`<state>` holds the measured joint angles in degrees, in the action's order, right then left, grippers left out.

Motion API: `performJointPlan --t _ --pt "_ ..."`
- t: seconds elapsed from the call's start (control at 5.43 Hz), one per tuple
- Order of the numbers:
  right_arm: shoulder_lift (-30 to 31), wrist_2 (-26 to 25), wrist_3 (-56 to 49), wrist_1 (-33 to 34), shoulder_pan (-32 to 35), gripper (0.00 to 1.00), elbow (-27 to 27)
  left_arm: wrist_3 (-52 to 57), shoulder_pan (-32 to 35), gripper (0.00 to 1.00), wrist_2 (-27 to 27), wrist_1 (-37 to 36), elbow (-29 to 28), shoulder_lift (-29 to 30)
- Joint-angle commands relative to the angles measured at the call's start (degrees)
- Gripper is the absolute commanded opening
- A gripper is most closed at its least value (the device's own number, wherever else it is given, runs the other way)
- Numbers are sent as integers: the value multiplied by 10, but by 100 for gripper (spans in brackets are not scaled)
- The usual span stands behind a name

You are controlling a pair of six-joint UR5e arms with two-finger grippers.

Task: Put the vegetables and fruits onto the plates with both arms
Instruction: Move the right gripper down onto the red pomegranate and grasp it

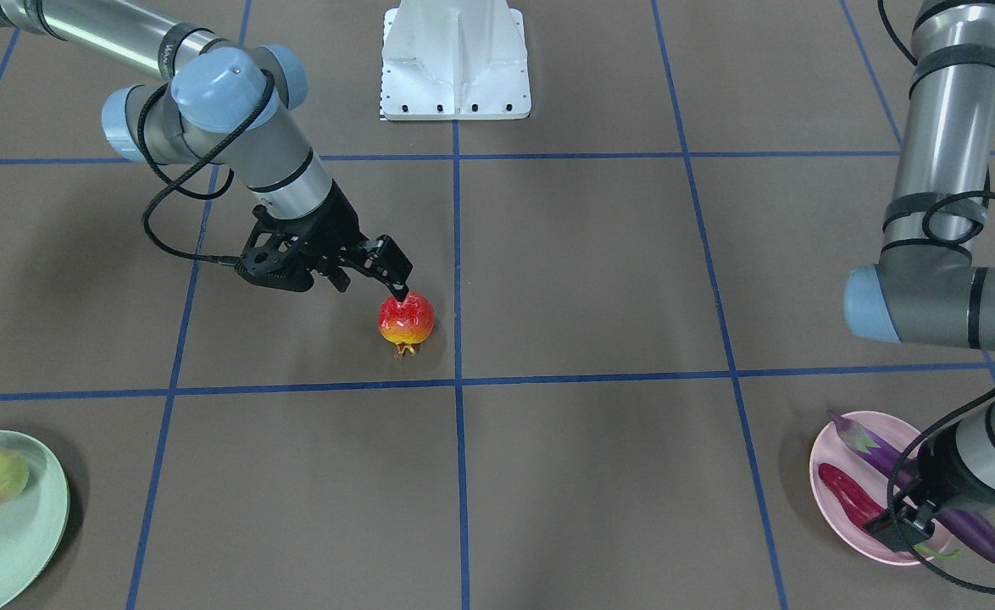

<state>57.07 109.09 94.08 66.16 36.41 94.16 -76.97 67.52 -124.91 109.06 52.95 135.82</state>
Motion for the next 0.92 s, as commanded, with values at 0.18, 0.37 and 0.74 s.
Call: performJointPlan --t 0.18,0.37,0.74 --pt "-42 -38 1 0 -15 100 -69 -66 -14 100 -2 -4 25 -1" --pt "-43 -39 1 1 -23 100 -77 -67 -19 100 -1 -3 28 -2" --pt "-43 -38 0 11 -25 100 -80 -69 -20 100 -2 -3 28 -2"
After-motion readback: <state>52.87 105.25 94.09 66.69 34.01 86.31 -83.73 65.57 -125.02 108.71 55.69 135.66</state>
